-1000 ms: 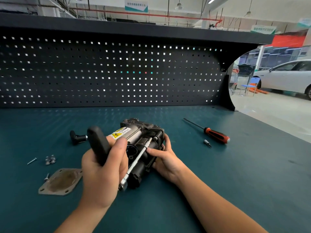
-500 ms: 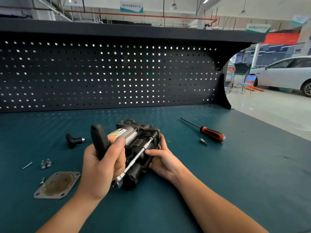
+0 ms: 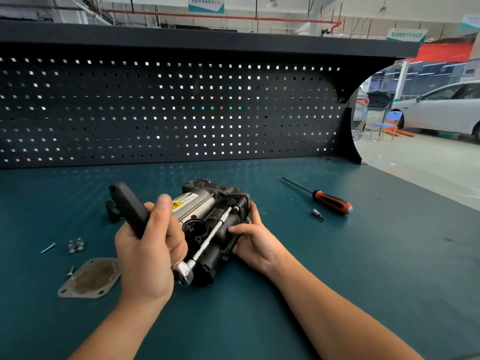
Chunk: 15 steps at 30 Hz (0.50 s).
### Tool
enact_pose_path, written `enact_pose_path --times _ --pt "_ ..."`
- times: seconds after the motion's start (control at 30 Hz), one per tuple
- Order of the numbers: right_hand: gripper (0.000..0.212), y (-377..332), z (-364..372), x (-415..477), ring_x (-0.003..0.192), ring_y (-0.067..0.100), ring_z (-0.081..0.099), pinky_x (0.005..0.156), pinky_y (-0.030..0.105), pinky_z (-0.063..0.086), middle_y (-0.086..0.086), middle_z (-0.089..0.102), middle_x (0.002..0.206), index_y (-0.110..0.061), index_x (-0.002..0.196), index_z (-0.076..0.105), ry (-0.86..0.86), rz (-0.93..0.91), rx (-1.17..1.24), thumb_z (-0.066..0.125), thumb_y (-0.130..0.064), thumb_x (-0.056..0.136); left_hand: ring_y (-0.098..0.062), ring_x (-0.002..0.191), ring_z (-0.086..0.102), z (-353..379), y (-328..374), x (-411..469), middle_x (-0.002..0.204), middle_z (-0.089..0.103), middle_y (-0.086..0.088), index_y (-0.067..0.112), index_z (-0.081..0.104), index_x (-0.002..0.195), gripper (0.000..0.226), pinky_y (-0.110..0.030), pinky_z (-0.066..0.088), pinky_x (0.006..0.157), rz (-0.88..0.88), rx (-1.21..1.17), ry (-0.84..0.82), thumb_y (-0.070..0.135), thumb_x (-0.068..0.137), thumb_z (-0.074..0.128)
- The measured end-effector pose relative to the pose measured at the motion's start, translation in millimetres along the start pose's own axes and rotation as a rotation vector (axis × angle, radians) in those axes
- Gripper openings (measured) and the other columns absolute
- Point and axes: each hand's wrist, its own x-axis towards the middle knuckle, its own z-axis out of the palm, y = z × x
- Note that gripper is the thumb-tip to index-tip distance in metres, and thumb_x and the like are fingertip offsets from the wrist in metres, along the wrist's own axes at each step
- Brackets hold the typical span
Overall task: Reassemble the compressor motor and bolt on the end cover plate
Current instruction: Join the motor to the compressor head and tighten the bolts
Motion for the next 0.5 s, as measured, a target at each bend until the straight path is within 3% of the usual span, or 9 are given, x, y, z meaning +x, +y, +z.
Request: enact_pose_path --times 0.4,0.5 --pt "0.073 -0.6 -0.6 -1.7 0.083 0.024 0.065 0.075 0.043 0.052 0.008 0.062 0.104 -0.037 0.115 0.047 0.004 0.005 0.026 0.032 0.025 0.079 -0.004 0.03 0.019 6.4 -2.4 -2.7 0.038 0.026 0.012 0.026 0.037 0.043 0.042 -0.011 0.021 0.037 0.005 0.035 0.034 0.031 0.083 0.05" --pt "0.072 -1.1 -0.8 -1.4 0.084 0.024 0.064 0.076 0.043 0.051 0.006 0.064 0.103 -0.036 0.113 0.048 0.014 0.0 0.023 0.033 0.025 0.079 -0.004 0.031 0.019 9.6 0.2 -2.3 0.038 0.026 0.011 0.025 0.036 0.045 0.048 -0.011 0.02 0.036 -0.019 0.017 0.075 0.034 0.084 0.062"
